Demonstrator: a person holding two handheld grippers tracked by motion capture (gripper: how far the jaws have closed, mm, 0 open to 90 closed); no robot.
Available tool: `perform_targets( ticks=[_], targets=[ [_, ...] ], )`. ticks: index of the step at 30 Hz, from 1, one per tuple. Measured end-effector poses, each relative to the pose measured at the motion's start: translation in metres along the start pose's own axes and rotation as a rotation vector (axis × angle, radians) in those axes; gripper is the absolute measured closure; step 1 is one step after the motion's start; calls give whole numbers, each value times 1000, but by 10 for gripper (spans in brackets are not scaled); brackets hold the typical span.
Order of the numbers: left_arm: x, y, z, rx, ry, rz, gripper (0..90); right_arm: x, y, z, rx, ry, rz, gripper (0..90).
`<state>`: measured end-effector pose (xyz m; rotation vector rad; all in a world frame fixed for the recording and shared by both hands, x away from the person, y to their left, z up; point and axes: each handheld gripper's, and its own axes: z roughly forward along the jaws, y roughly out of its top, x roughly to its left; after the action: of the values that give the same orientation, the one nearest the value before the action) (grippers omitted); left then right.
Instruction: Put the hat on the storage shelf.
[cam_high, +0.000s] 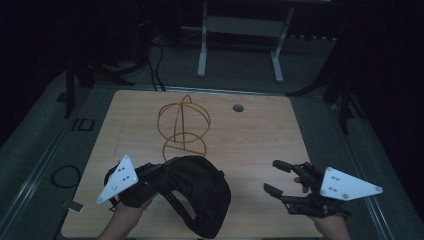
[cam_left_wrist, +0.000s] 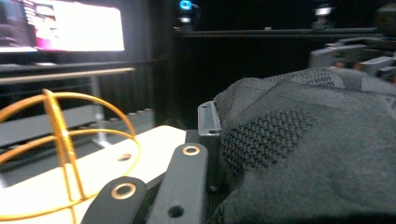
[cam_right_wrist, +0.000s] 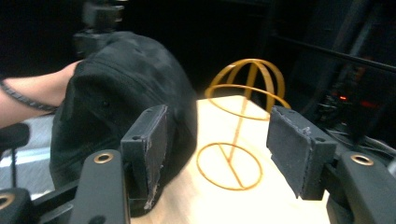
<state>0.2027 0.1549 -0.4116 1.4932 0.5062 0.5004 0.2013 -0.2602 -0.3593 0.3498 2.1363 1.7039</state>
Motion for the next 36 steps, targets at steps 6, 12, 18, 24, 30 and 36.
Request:
perform_targets(
  ticks=[6, 12, 18, 24, 30, 36],
  targets=[
    [9, -3, 0, -16, -74, -87, 891, 23, 13, 44, 86, 107, -133, 376],
    [3, -3, 11, 2, -99, -103, 890, 35, 13, 82, 115, 160, -207, 376],
    [5, -4, 14, 6, -109, -122, 890, 37, 11, 93, 104, 175, -228, 521],
    [6, -5, 18, 24, -89, -135, 890, 38, 7, 93, 111, 178, -237, 823],
    [8, -6, 22, 46, -94, -129, 887, 38, 7, 90, 108, 180, -219, 877],
    [4, -9, 26, 65, -87, -102, 882, 34, 10, 82, 91, 201, -172, 879]
  ],
)
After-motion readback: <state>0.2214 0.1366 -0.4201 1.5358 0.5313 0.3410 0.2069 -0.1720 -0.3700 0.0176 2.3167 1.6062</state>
